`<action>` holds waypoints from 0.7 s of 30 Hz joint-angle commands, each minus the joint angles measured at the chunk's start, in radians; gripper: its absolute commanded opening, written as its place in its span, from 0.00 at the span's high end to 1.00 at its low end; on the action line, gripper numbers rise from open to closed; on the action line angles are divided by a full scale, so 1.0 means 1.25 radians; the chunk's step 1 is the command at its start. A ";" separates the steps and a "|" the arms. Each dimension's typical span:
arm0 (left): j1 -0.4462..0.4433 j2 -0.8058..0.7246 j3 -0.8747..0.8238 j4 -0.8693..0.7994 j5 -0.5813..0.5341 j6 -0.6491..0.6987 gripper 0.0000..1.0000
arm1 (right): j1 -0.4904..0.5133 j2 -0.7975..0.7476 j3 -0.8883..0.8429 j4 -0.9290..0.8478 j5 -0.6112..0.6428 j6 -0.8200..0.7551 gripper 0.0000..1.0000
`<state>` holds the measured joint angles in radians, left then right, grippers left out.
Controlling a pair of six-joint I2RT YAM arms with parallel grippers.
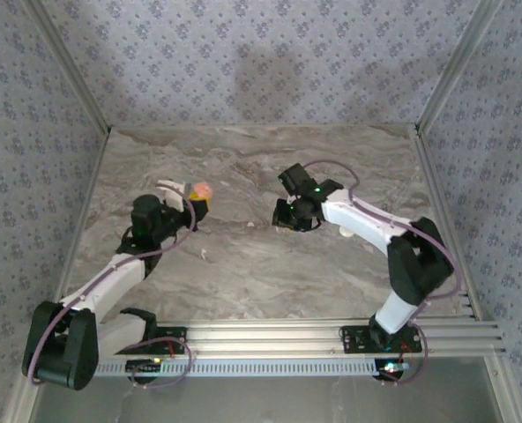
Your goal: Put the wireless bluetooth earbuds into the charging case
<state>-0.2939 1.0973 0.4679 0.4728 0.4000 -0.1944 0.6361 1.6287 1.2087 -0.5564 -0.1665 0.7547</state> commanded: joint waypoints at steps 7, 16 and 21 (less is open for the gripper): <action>-0.132 0.141 0.073 0.258 0.058 0.064 0.88 | -0.011 -0.210 -0.081 0.246 0.067 -0.141 0.79; -0.217 0.273 0.178 0.358 0.077 0.092 0.88 | 0.001 -0.292 -0.112 0.408 0.026 -0.191 0.80; -0.231 0.273 0.199 0.324 0.078 0.145 0.88 | 0.009 -0.322 -0.114 0.429 0.012 -0.224 0.80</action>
<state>-0.5735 1.4410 0.6819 0.8413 0.4686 -0.0700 0.6380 1.2633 1.0760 -0.0765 -0.1280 0.5251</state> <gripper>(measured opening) 0.191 0.204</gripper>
